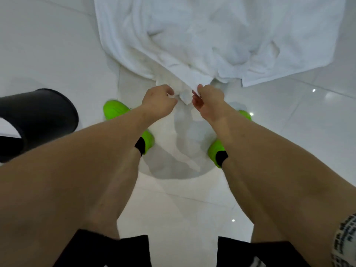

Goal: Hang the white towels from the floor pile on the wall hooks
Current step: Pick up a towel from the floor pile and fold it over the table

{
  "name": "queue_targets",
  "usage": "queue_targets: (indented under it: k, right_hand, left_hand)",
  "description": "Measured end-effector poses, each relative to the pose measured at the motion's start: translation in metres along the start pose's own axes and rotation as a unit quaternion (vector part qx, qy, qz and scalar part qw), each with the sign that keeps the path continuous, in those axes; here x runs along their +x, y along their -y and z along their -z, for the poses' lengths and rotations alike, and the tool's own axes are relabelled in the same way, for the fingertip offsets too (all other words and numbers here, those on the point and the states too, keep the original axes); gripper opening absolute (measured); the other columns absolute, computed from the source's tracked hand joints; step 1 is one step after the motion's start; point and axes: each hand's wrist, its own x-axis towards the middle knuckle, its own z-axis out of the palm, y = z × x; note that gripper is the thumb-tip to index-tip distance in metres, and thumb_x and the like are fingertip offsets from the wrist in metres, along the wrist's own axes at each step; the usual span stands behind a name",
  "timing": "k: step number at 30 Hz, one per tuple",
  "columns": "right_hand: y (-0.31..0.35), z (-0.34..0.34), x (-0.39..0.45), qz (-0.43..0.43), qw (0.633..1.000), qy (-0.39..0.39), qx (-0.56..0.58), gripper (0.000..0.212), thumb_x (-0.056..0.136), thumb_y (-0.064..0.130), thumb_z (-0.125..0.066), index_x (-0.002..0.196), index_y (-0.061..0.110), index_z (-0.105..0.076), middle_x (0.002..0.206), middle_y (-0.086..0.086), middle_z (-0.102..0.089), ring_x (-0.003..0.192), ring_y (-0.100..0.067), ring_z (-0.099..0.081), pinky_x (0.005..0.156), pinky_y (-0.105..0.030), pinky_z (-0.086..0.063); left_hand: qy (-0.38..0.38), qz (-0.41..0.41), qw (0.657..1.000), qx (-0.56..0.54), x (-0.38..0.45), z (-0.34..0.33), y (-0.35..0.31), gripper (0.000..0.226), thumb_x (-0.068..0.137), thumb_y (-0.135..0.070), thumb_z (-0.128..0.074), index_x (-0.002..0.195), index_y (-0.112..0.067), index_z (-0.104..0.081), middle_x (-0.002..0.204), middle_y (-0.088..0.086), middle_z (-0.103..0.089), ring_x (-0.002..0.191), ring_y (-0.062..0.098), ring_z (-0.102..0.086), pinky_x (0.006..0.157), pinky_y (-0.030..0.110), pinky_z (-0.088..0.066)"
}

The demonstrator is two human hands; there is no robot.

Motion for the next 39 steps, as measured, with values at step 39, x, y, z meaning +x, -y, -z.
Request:
queue_targets:
  k: [39]
  right_hand:
    - [0.181, 0.467, -0.815, 0.625, 0.735, -0.248, 0.086, 0.057, 0.073, 0.016, -0.073, 0.124, 0.026, -0.050, 0.115, -0.002, -0.057, 0.103, -0.020, -0.060, 0.085, -0.038, -0.054]
  left_hand:
    - [-0.106, -0.725, 0.678, 0.055, -0.789, 0.080, -0.573, 0.011, 0.092, -0.031, -0.056, 0.087, -0.028, -0.065, 0.082, -0.007, -0.064, 0.082, 0.018, -0.061, 0.064, 0.029, -0.049]
